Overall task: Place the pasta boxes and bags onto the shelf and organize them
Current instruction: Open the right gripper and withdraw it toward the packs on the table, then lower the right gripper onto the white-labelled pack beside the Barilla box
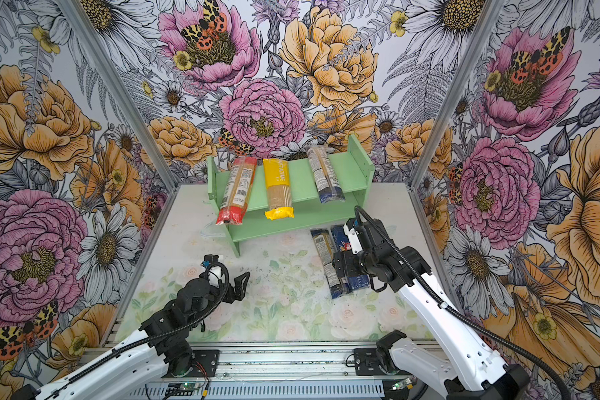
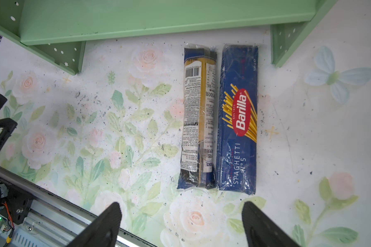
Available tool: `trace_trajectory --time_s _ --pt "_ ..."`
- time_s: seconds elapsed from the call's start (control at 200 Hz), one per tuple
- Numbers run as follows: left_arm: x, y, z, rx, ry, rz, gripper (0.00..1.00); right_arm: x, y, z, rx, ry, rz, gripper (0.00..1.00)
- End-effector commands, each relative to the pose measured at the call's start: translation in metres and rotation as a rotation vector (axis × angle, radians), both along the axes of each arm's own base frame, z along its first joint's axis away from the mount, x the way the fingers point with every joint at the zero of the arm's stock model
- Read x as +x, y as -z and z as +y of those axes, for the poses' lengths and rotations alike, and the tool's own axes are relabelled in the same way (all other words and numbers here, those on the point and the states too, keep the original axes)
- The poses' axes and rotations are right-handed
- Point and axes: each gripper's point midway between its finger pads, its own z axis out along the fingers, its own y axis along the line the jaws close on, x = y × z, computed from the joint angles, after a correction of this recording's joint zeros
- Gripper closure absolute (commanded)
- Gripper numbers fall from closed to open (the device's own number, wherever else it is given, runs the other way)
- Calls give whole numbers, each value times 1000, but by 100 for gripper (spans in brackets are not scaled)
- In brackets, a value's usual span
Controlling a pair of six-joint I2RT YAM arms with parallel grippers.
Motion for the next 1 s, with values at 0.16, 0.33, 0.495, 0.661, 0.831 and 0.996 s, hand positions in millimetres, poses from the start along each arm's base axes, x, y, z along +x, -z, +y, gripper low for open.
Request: trace_trajectory --time_s 0.16,0.33,0.495,0.661,0.831,0.996 --pt "1 -4 -3 -19 14 -6 1 2 40 11 71 41 -5 9" --pt "1 -4 -3 -21 12 -3 1 2 73 10 78 93 24 9" --pt "1 -3 -3 -21 7 -1 1 6 88 22 153 138 26 9" --pt "2 -3 -3 -19 5 1 1 10 104 19 134 179 9 9" --pt "2 -1 -4 -15 6 10 1 13 125 18 103 200 6 10" --pt "2 -1 -4 -15 5 11 1 12 144 12 61 226 15 10"
